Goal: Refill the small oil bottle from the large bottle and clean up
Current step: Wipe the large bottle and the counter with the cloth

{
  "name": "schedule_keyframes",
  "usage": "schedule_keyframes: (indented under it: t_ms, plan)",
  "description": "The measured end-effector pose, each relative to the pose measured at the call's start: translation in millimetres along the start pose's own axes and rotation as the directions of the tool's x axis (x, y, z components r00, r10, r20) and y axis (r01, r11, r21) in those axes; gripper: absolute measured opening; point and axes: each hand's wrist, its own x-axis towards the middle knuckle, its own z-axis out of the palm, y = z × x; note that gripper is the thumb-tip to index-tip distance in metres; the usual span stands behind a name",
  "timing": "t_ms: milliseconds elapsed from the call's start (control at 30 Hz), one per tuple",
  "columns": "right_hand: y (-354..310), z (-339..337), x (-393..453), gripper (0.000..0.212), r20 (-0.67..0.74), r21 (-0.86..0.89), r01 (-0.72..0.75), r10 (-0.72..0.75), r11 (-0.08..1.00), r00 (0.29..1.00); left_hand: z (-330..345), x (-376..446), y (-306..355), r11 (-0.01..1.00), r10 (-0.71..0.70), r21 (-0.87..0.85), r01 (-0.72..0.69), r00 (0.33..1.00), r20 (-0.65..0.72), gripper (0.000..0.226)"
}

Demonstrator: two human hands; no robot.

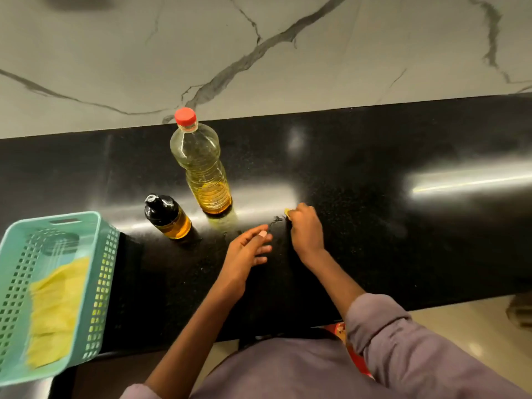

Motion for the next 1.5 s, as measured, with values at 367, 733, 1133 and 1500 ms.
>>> schedule_keyframes:
  t_ms: [367, 733, 1133, 1500]
  plan:
    - [12.5, 1.2, -5.4, 0.029, 0.013, 0.027, 0.198, -0.198, 0.98, 0.98, -25.7, 4.3, -3.0, 0.998, 0.055, 0.028, -0.051, 0.981, -0.188, 0.029]
    - [28.2, -7.2, -35.9, 0.032, 0.089, 0.083, 0.403, -0.409, 0.912, 0.908, -17.0, 3.1, -8.0, 0.996, 0.086, 0.028, -0.082, 0.972, -0.219, 0.028]
    - [-26.6, 10.0, -55.8, 0.019, 0.08, 0.006, 0.255, -0.255, 0.967, 0.964, -49.6, -10.8, -0.7, 0.992, 0.107, 0.083, -0.095, 0.982, -0.154, 0.026]
    - [-114.9, 31.2, -21.3, 0.014, 0.271, -0.048, 0.351, -0.326, 0.935, 0.906, -114.6, -35.8, -3.0, 0.989, 0.144, 0.06, -0.133, 0.952, -0.271, 0.026]
